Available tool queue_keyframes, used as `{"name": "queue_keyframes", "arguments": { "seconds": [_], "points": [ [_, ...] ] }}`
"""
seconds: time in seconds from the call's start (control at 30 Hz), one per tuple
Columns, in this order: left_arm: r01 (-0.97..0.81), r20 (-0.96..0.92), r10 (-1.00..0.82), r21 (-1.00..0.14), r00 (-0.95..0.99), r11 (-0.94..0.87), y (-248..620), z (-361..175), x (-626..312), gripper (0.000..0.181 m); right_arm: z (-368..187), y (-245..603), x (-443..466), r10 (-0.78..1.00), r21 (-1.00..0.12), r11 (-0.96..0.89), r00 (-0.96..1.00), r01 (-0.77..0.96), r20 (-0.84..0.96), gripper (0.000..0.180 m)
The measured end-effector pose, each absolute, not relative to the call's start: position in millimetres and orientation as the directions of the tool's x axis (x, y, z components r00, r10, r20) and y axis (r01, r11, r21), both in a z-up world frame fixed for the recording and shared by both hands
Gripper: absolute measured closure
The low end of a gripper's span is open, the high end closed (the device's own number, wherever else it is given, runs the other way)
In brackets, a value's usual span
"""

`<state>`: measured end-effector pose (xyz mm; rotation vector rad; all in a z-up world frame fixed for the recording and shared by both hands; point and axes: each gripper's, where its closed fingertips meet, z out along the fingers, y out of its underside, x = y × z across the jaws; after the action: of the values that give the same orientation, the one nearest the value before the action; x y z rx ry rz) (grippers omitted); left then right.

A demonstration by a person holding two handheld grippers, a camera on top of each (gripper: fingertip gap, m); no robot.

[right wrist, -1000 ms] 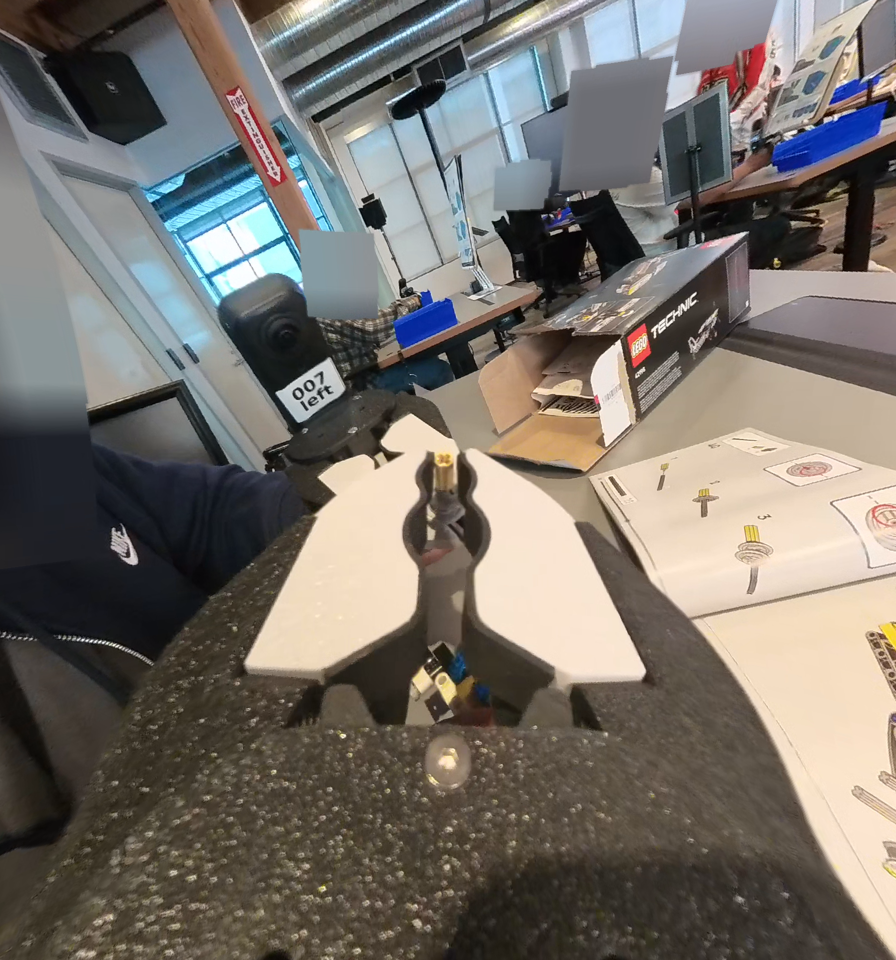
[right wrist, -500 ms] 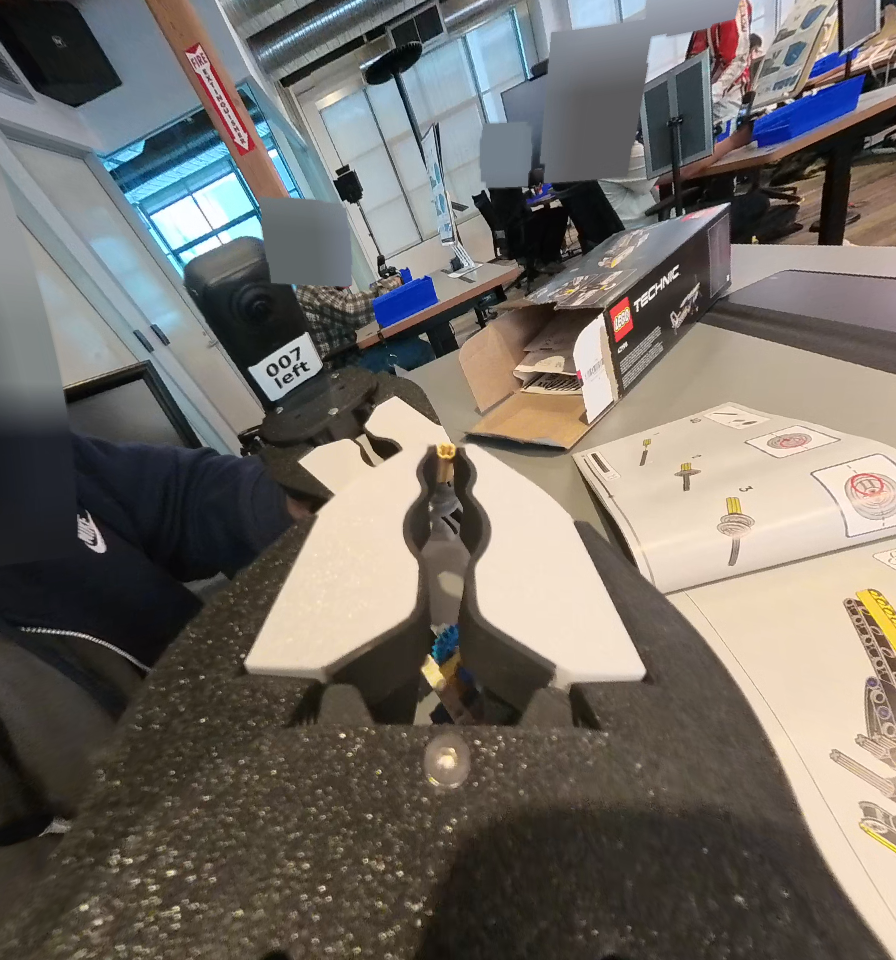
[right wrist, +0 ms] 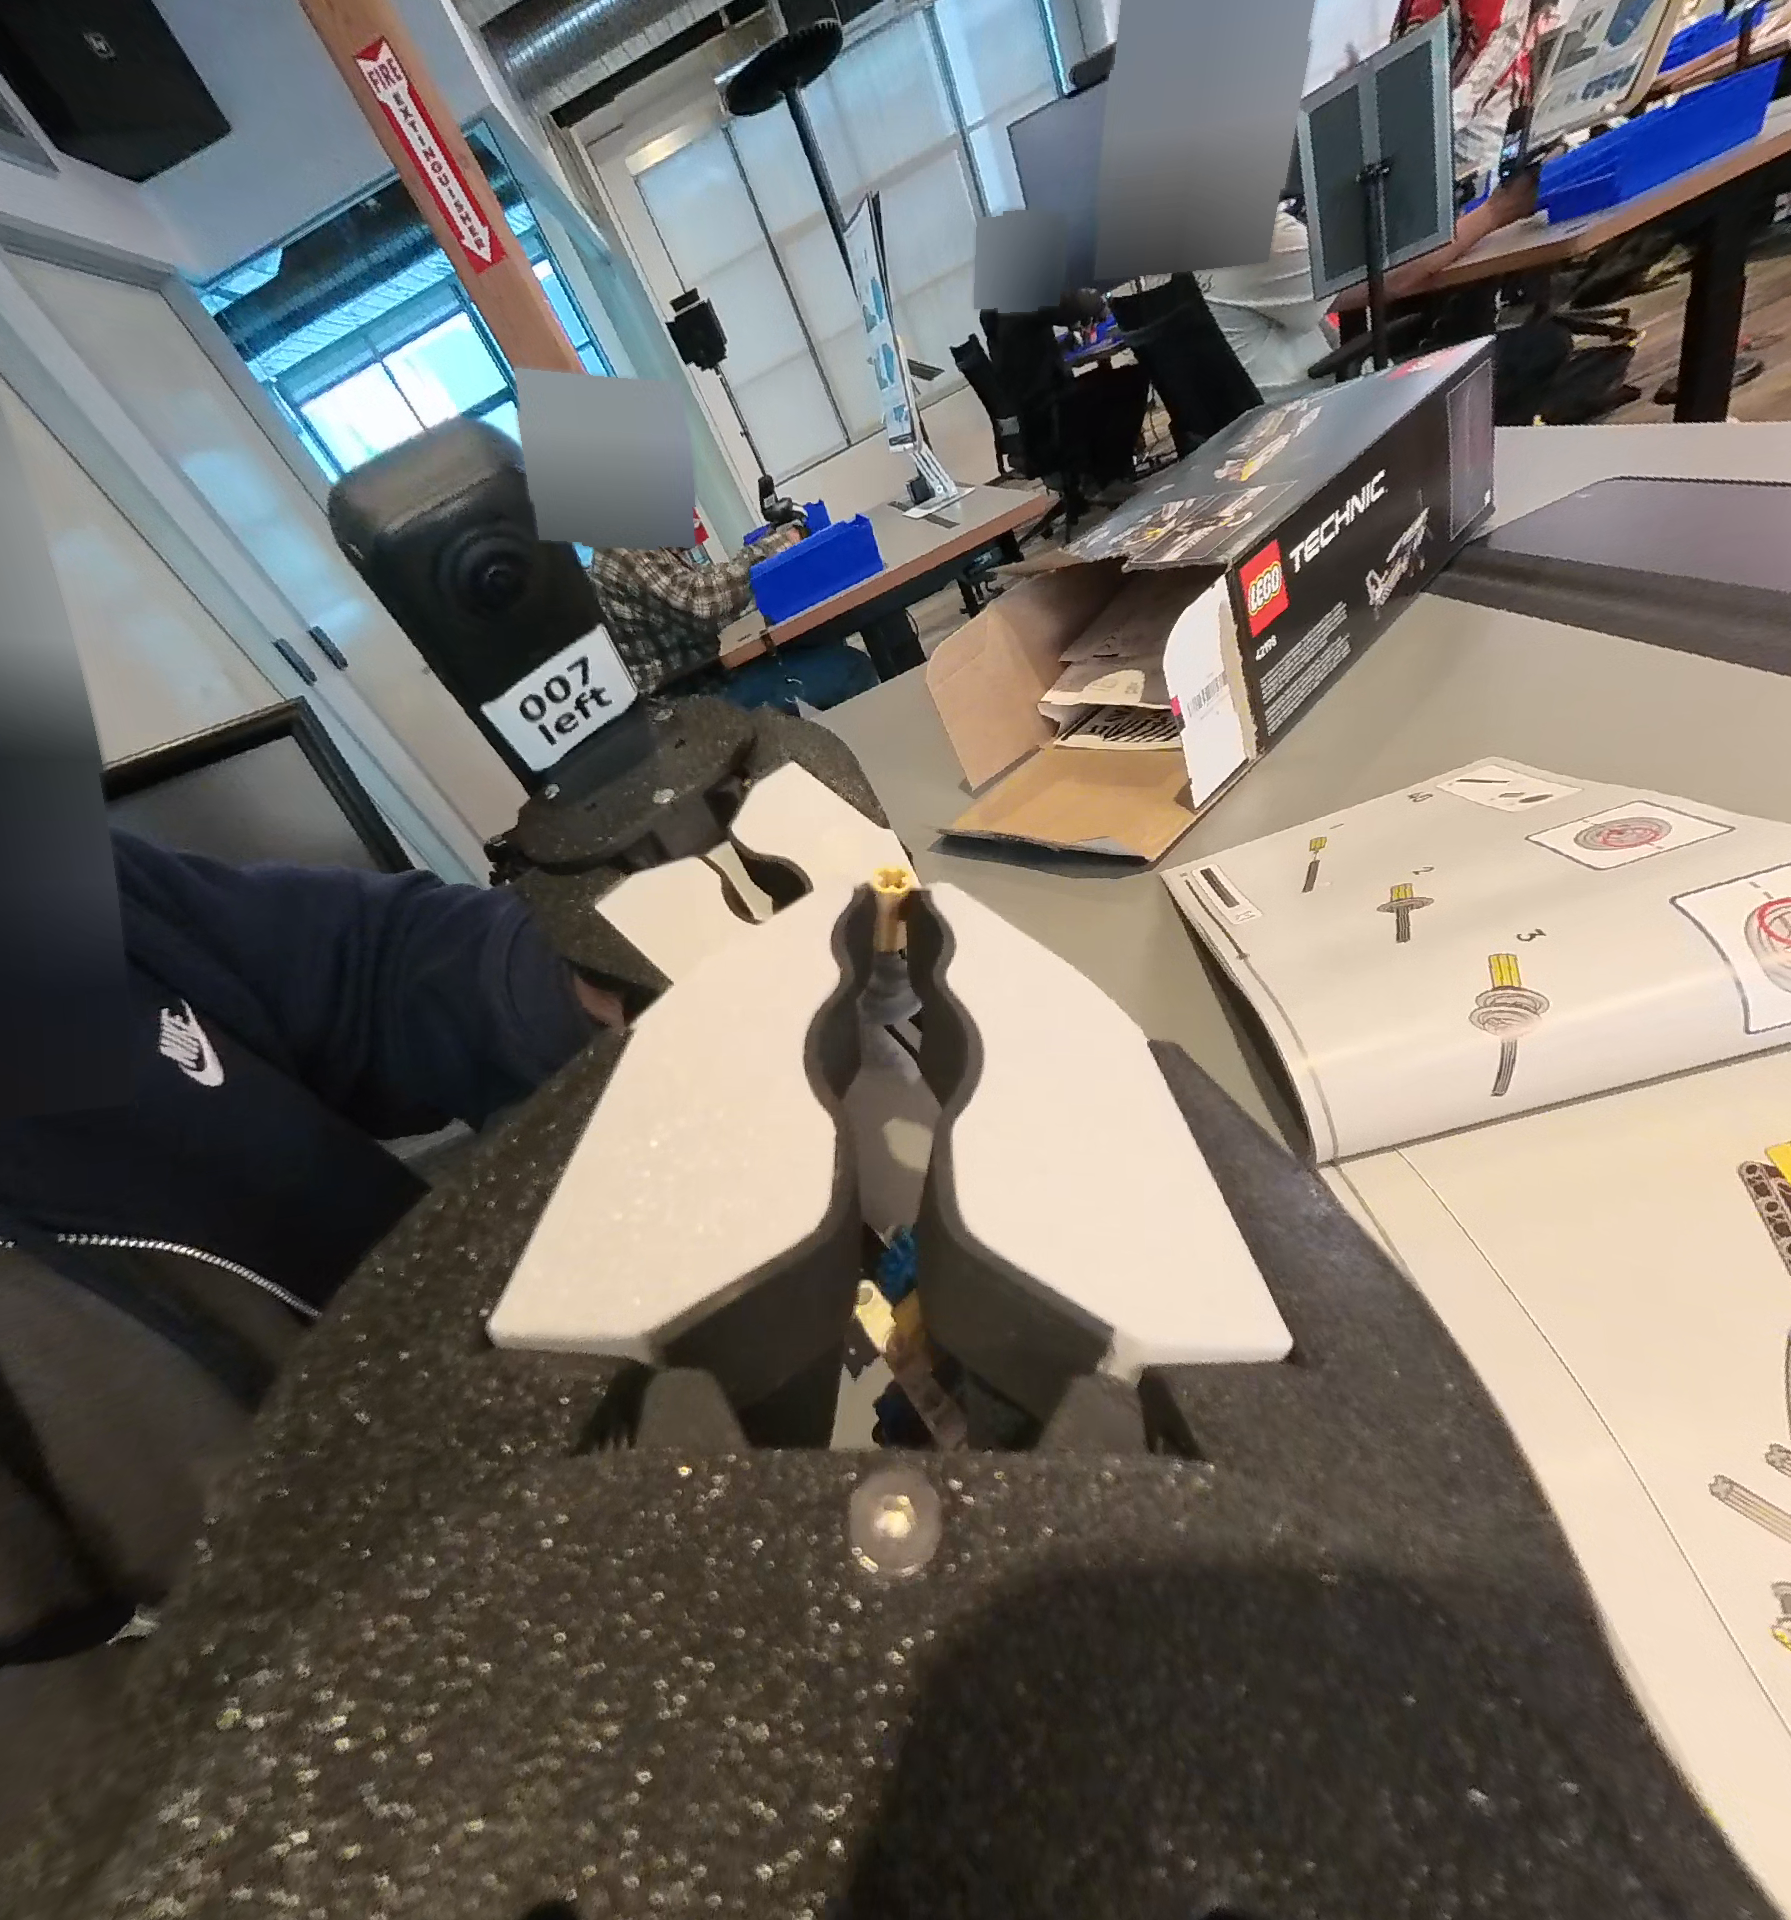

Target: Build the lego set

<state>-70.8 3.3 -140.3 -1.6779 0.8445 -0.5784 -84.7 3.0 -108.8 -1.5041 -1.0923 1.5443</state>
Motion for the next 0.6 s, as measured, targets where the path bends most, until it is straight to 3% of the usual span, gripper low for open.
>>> {"name": "queue_keyframes", "arguments": {
  "seconds": [0.33,0.4,0.47,0.6],
  "points": [
    [-0.208,-0.018,-0.77,-0.967,0.637,-0.15,8,-139,-76,0.177,-113,7,-86,0.942,-0.94,-0.336,-0.001,0.054,-0.337,0.172],
    [-0.206,-0.039,-0.772,-0.971,0.635,-0.12,7,-133,-75,0.176,-107,6,-85,0.947,-0.946,-0.32,-0.021,0.049,-0.321,0.169],
    [-0.186,-0.039,-0.773,-0.977,0.633,-0.102,5,-126,-76,0.176,-105,5,-85,0.953,-0.953,-0.3,-0.026,0.05,-0.301,0.155],
    [-0.184,-0.04,-0.77,-0.978,0.637,-0.101,6,-124,-79,0.176,-95,3,-83,0.949,-0.951,-0.309,-0.068,0.001,-0.308,0.152]
  ]
}}
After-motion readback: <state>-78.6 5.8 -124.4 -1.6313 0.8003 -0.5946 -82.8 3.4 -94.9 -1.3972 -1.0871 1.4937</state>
